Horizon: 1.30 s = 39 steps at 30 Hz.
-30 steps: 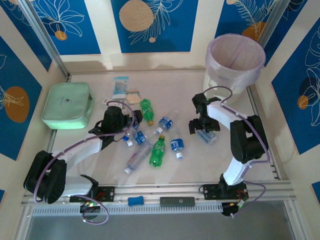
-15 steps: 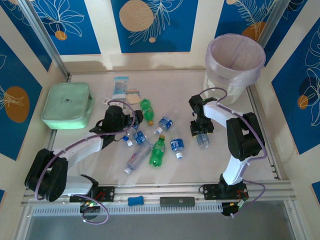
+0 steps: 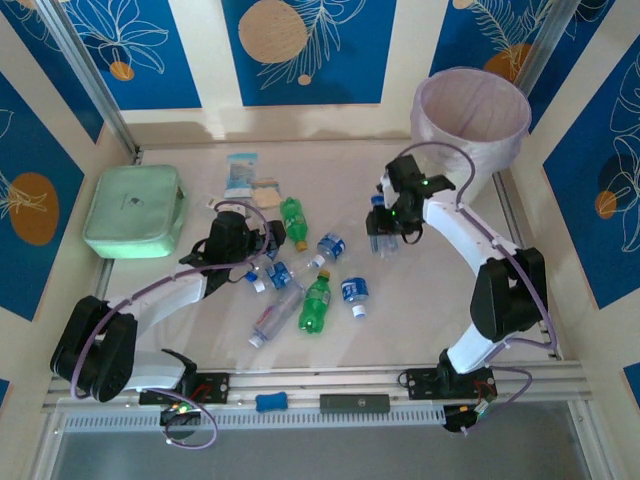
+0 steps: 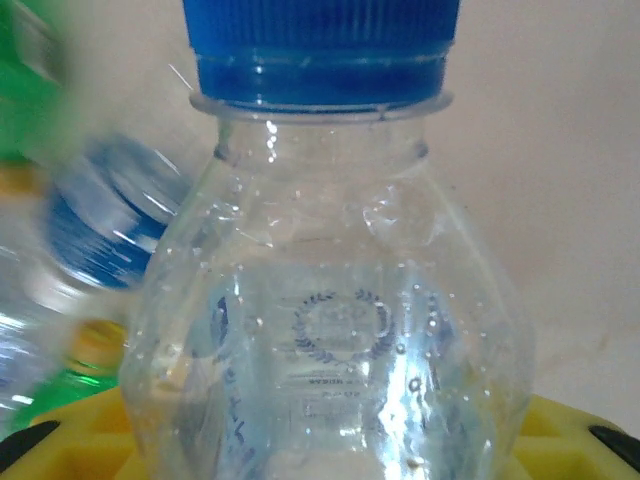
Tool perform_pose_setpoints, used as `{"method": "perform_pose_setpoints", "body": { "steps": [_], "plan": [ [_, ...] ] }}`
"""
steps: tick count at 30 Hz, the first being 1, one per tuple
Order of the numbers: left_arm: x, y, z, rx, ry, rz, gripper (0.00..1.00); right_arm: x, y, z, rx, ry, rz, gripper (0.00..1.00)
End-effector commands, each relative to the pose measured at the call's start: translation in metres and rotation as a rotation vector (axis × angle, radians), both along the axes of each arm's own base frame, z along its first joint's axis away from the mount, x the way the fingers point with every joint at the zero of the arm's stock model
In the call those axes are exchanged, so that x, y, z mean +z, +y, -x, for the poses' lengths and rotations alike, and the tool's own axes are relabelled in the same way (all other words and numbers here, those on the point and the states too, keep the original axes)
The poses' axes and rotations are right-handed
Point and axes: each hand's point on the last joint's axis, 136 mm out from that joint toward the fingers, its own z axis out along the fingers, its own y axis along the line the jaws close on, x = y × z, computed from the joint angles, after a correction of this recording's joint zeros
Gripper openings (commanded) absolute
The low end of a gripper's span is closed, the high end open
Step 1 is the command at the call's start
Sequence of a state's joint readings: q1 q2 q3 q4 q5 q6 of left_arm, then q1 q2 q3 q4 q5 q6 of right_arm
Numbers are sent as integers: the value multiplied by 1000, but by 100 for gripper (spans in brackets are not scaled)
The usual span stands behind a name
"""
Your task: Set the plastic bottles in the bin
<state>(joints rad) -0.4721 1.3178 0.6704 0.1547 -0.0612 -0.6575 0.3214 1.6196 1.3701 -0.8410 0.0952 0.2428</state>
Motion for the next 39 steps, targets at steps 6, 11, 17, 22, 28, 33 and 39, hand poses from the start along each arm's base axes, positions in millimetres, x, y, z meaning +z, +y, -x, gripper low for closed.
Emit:
{"method": "perform_pose_setpoints", "body": {
  "steps": [6,11,17,22,28,33,39],
  "plan": [
    [-4,37,4,122,10,3,100,139,31,-70,27,-376,-220,44],
    [-6,58,10,169,14,-8,100,215,11,-102,-30,-626,-189,44],
    [-8,68,14,199,21,8,100,285,-31,-131,-130,-882,-136,44],
    [-7,69,15,201,17,18,100,314,-77,-151,-248,-958,-123,45],
    [-7,69,16,200,17,29,100,318,-133,-175,-407,-981,-83,45],
    [-7,68,17,197,17,36,100,288,-162,-194,-490,-902,-71,45],
    [-4,69,17,198,11,33,100,236,-168,-213,-480,-758,-32,45]
  ]
}}
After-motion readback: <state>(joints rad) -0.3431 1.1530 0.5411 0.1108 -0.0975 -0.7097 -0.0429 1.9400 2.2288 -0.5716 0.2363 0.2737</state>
